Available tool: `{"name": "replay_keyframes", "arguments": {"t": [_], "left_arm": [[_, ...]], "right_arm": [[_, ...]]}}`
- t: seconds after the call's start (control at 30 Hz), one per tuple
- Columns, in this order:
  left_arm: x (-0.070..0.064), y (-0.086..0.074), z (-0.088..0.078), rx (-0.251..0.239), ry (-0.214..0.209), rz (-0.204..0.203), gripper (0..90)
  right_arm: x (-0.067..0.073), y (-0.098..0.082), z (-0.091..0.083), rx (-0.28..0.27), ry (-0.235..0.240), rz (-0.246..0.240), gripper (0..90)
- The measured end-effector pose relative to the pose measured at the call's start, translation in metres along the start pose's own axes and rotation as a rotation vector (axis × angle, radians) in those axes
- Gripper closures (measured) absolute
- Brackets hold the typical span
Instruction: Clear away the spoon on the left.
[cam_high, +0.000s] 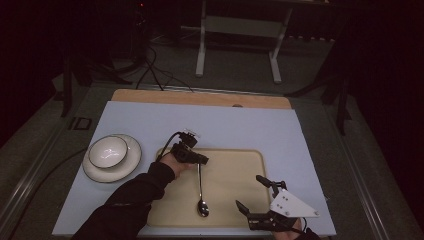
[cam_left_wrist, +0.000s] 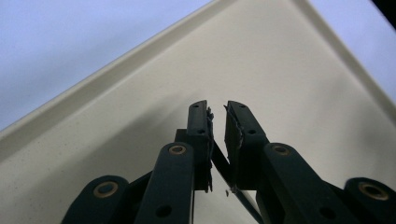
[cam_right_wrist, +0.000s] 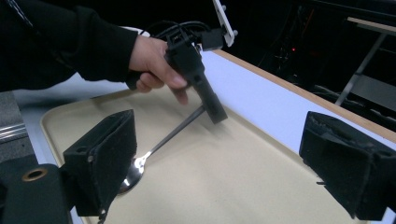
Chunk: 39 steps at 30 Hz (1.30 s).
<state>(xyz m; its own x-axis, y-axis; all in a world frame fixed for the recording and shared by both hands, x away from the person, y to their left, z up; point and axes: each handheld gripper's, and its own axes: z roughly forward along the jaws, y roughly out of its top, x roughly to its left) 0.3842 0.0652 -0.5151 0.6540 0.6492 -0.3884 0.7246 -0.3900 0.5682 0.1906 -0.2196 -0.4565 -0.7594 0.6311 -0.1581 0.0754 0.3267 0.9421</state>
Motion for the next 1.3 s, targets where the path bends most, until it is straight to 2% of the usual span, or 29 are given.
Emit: {"name": "replay_keyframes", "arguments": {"t": [0.2,0.27,0.37,0.4,0.47,0.6,0.63,0.8,0.93,1.03,1.2,1.3], "left_arm": [[-0.003,-0.003,0.008,-0.019,0.061,0.001,80.1],[-0.005,-0.005,0.012,-0.021,0.105,0.012,79.3],[-0.006,-0.006,0.014,-0.021,0.112,0.012,78.2],[-0.008,-0.008,0.016,-0.026,0.147,0.020,77.7],[-0.009,-0.009,0.016,-0.035,0.162,0.019,77.0],[-0.013,-0.010,0.017,-0.047,0.224,0.036,75.4],[-0.013,-0.009,0.017,-0.046,0.233,0.033,72.3],[-0.016,-0.009,0.017,-0.036,0.275,0.045,72.0],[-0.016,-0.009,0.015,-0.037,0.284,0.026,72.0],[-0.017,-0.009,0.013,-0.045,0.277,0.026,67.7],[-0.022,-0.008,0.006,-0.071,0.259,0.017,56.6],[-0.024,-0.007,-0.001,-0.096,0.263,0.006,49.2]], "right_arm": [[0.000,0.000,0.000,0.002,0.004,0.000,11.2],[0.000,0.000,0.001,0.003,0.005,0.000,11.2],[0.000,0.000,0.001,0.003,0.007,0.001,11.2],[0.001,0.000,0.001,0.003,0.007,0.000,11.2],[0.001,0.000,0.001,0.003,0.007,0.000,11.2],[0.001,0.000,0.001,0.003,0.010,0.001,11.2],[0.001,0.000,0.001,0.004,0.010,0.000,11.2],[0.001,0.000,0.001,0.005,0.012,-0.002,11.2],[0.001,0.000,0.001,0.006,0.012,-0.002,11.2],[0.001,0.000,0.001,0.005,0.012,-0.001,11.2],[0.000,0.000,0.001,0.006,0.007,0.002,11.2],[0.000,0.000,0.001,0.007,0.001,0.002,11.2]]}}
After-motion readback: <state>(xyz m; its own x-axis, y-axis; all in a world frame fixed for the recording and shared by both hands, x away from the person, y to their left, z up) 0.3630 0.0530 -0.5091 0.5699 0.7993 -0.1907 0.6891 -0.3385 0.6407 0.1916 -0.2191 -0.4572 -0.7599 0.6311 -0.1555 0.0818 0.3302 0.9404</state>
